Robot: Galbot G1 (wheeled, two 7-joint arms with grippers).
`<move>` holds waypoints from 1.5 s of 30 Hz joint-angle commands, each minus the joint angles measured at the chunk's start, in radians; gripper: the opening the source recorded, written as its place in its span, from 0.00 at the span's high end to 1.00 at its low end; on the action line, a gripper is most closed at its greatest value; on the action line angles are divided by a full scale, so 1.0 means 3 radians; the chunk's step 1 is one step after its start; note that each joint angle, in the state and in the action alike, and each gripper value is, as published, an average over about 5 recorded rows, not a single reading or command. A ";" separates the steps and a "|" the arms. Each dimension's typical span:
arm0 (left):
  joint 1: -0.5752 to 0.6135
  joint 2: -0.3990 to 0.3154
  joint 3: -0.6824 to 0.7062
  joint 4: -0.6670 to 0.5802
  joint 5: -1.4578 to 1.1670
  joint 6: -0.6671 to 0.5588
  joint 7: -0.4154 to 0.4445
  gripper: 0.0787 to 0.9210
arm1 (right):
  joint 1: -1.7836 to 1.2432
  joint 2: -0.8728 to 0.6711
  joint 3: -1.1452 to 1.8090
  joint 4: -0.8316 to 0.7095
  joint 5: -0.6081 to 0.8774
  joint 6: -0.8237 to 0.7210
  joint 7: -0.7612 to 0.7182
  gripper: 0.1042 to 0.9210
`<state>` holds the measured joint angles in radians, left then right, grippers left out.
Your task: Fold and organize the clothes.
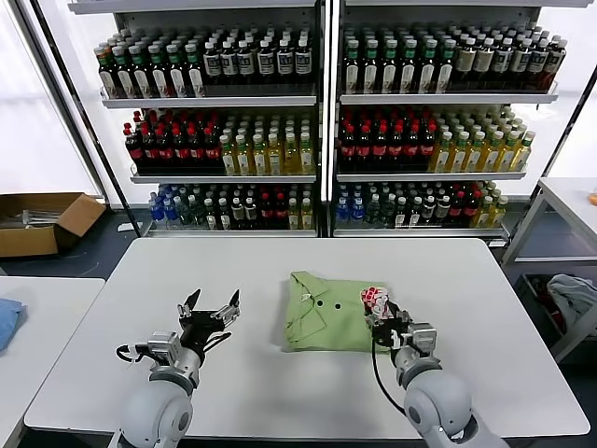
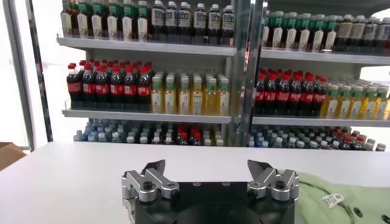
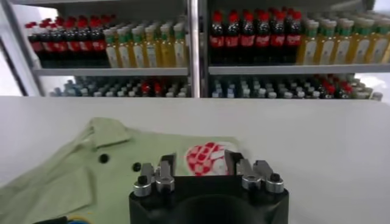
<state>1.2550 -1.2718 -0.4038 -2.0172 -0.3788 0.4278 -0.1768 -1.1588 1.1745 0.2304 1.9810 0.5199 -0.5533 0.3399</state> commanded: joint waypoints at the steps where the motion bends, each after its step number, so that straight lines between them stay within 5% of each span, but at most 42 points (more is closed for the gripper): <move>1: 0.0071 -0.0003 -0.0034 -0.0036 0.0014 -0.0011 0.0014 0.12 | -0.0239 0.0445 -0.0039 -0.0021 -0.0007 0.0101 0.0096 0.35; 10: 0.0120 -0.0011 0.0003 -0.0025 0.0037 -0.0020 0.0043 0.12 | -0.0302 0.0539 0.0108 -0.0160 -0.0034 0.0222 0.0175 0.13; 25: 0.0175 0.0005 -0.0024 -0.0056 0.0037 -0.0033 0.0052 0.12 | -0.0347 0.0552 0.0212 -0.0188 0.0257 0.0220 0.0234 0.12; 35: 0.0203 -0.0060 -0.0153 -0.0159 0.0025 -0.0201 0.0099 0.12 | -0.0676 0.0078 0.0705 0.0901 -0.0958 0.0461 -0.0123 0.12; 45: 0.0183 -0.0115 -0.0222 -0.0120 0.0024 -0.0307 0.0168 0.12 | -0.1211 -0.0001 0.1040 0.0802 -0.1075 0.0583 -0.0142 0.12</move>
<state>1.3097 -1.2994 -0.4580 -2.0503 -0.3799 0.3592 -0.1400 -1.3873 1.2201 0.4384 2.1504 0.3250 -0.4236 0.3246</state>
